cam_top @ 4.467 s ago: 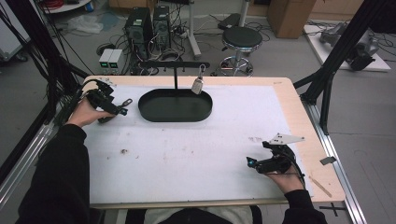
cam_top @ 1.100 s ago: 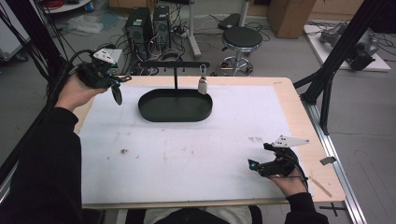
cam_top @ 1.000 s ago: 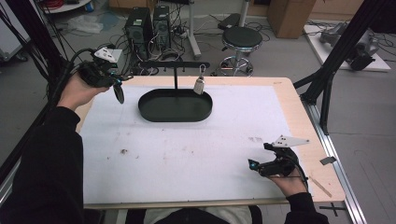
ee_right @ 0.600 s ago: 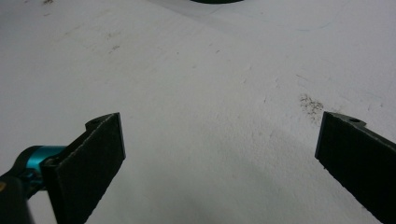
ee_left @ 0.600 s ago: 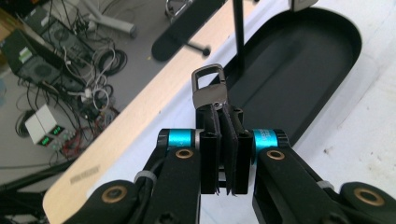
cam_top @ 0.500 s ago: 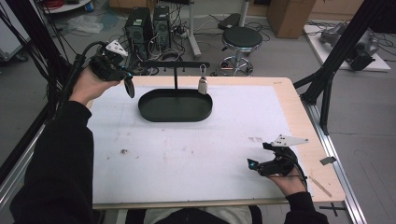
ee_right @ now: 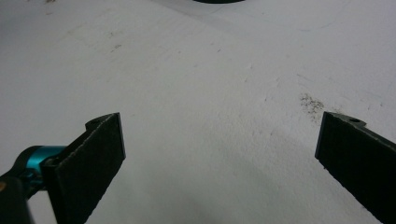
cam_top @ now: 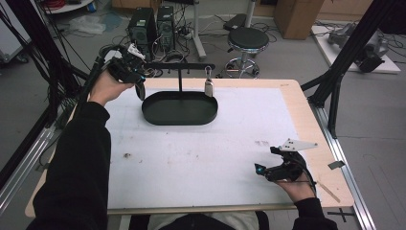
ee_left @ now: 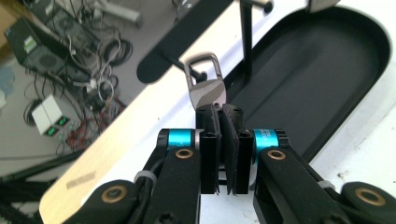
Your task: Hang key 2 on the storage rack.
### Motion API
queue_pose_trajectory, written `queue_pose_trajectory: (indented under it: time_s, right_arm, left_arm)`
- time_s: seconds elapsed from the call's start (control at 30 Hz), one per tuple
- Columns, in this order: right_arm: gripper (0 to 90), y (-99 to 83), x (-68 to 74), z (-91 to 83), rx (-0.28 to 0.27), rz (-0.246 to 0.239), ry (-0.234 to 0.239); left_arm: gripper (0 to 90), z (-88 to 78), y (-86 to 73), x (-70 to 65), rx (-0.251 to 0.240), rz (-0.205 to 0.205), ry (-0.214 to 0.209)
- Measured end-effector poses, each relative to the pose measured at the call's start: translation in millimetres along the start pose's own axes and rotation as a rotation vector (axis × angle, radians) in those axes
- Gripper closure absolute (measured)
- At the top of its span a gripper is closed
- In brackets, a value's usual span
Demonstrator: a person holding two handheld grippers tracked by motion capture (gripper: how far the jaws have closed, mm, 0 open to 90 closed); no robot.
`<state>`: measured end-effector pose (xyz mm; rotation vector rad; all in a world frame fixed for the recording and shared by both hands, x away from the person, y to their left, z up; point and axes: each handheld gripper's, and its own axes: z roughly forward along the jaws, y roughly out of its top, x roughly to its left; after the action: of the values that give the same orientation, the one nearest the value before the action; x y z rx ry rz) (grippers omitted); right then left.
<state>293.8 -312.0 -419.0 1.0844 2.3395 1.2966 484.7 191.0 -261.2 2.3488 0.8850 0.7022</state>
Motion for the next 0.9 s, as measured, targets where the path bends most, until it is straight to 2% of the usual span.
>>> queue_pose_trajectory:
  time_s: [0.17,0.5,0.6,0.7,0.9]
  right_arm:
    - [0.8,-2.0,-1.1,-1.6,0.004,0.006,-0.007]
    - [0.8,-2.8,-0.6,-2.9,0.008,0.007,-0.006]
    - [0.8,-2.6,-0.8,-3.4,0.002,0.006,-0.004]
    - [0.8,-2.7,-1.1,-3.4,0.000,0.011,-0.003]
    - [0.8,-3.6,-1.9,-4.4,0.002,0.011,-0.001]
  left_arm:
    - [84.7,10.8,-3.6,-1.2,0.012,-0.012,-0.002]
    - [84.6,17.4,-2.9,-0.6,0.012,-0.015,0.007]
    - [84.6,21.6,-3.4,2.2,0.007,-0.014,0.021]
    - [84.6,25.9,-5.5,6.3,-0.003,-0.007,0.010]
    - [84.6,31.8,-8.2,14.0,-0.022,-0.004,0.028]
